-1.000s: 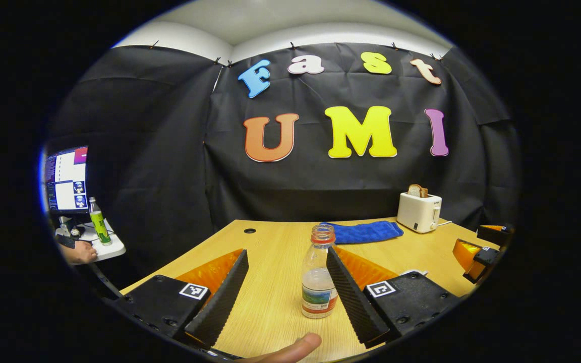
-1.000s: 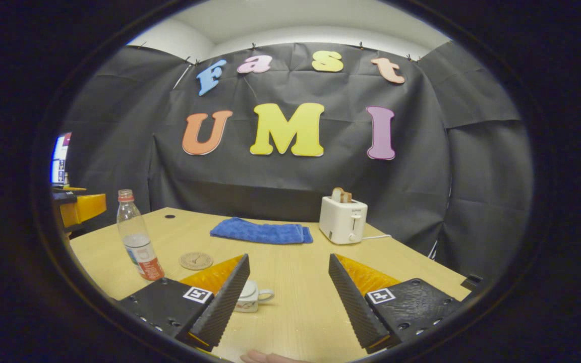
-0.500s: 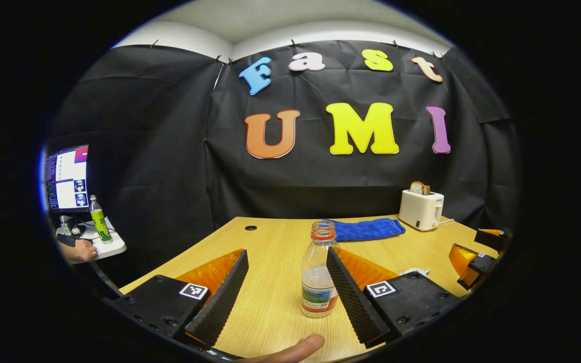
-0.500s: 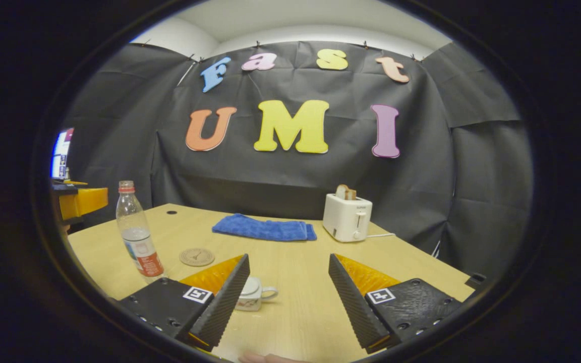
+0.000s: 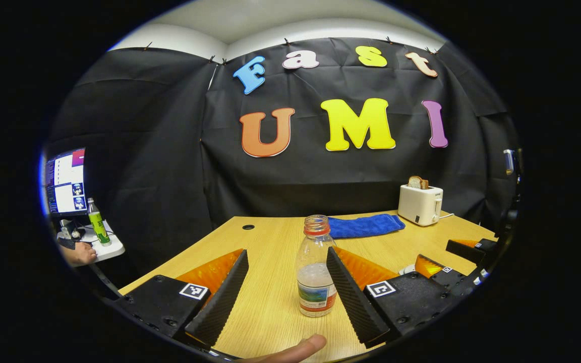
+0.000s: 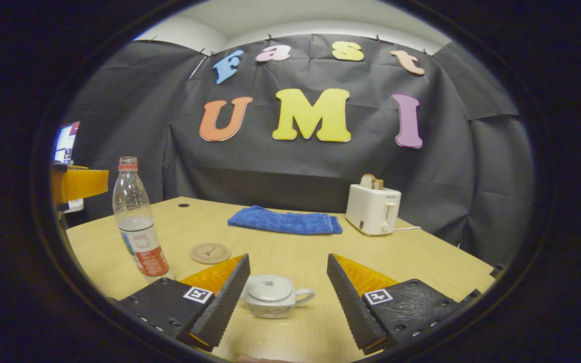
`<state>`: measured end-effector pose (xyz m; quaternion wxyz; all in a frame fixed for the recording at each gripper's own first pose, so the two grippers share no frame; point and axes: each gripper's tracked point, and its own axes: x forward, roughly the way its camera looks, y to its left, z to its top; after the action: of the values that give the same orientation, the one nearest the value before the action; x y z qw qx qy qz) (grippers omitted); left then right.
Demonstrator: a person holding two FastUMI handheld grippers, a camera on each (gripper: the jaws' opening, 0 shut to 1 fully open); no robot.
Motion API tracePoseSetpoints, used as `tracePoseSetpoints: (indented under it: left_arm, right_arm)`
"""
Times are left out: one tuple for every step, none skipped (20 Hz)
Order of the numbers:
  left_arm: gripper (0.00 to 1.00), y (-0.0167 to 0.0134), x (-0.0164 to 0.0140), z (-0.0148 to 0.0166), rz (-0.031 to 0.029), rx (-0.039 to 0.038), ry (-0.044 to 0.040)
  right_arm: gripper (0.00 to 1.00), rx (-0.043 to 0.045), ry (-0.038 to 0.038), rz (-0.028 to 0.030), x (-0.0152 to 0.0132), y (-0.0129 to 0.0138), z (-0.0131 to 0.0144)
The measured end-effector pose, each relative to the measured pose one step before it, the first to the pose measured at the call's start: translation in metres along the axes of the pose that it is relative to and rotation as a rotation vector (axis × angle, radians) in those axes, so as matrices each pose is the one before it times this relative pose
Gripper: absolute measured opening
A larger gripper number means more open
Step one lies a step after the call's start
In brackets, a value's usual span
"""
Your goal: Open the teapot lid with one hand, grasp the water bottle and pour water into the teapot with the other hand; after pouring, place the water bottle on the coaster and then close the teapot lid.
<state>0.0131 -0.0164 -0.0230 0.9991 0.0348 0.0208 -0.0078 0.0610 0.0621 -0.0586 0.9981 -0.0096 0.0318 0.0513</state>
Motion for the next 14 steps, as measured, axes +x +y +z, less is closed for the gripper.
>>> tracePoseSetpoints:
  left_arm:
    - [0.98,0.00048,-0.00027,-0.00096,0.00108,-0.00354,0.00215]
    - [0.98,0.00163,0.00317,-0.00130,0.00226,-0.00407,0.00164]
    - [0.98,0.00109,0.00100,-0.00188,0.00178,-0.00228,0.00046]
    - [0.98,-0.00009,0.00220,-0.00100,-0.00029,-0.00163,0.00044]
    - [0.98,-0.00070,0.00113,-0.00158,-0.00376,-0.00263,0.00242]
    - [0.98,-0.00117,0.00133,-0.00268,-0.00419,-0.00346,0.00833]
    - [0.98,0.00003,0.00250,-0.00295,0.00011,-0.00446,0.00544]
    - [0.98,-0.00042,0.00079,-0.00121,-0.00066,-0.00096,0.00216]
    - [0.98,-0.00007,0.00085,-0.00017,-0.00183,0.00074,0.00025]
    - [0.98,-0.00016,0.00068,0.00006,-0.00381,-0.00198,-0.00281]
    - [0.98,-0.00278,0.00036,0.00037,-0.00471,-0.00252,-0.00367]
    - [0.98,-0.00198,0.00017,-0.00060,-0.00767,-0.00154,-0.00119]
    - [0.98,-0.00270,0.00267,-0.00143,-0.01246,-0.00068,-0.00176]
    - [0.98,-0.00271,0.00072,-0.00105,-0.01158,0.00050,0.00001]
  right_arm:
    - [0.91,0.00200,0.00077,0.00215,0.00314,0.00238,-0.00079]
    - [0.94,0.00215,-0.00030,0.01190,0.00263,0.00537,-0.00186]
    - [0.88,0.00235,0.00042,0.00066,0.00315,0.00052,-0.00073]
    - [0.82,0.00340,0.00471,0.00343,0.00300,0.00058,-0.00281]
    - [0.79,0.00490,0.00037,-0.00195,0.00238,0.00057,-0.00078]
    - [0.72,0.00609,0.00571,0.00457,0.00227,0.00092,-0.00318]
    - [0.63,0.00408,0.01175,0.00249,0.00225,0.00112,-0.00365]
    - [0.55,0.00131,0.01188,0.00513,0.00195,0.00149,-0.00326]
    - [0.46,0.00235,0.01440,0.00310,0.00153,0.00053,-0.00376]
    - [0.39,0.00369,-0.00018,0.00334,-0.00068,0.00017,0.00074]
    - [0.32,-0.00632,-0.00817,-0.00169,-0.00184,0.00042,0.00281]
    - [0.23,-0.00324,-0.00767,0.00555,0.00209,0.00092,-0.00037]
    - [0.14,-0.00507,0.00797,0.00808,0.00169,0.00261,-0.00365]
    - [0.10,-0.01252,-0.00562,-0.00225,-0.00088,0.00098,-0.00124]
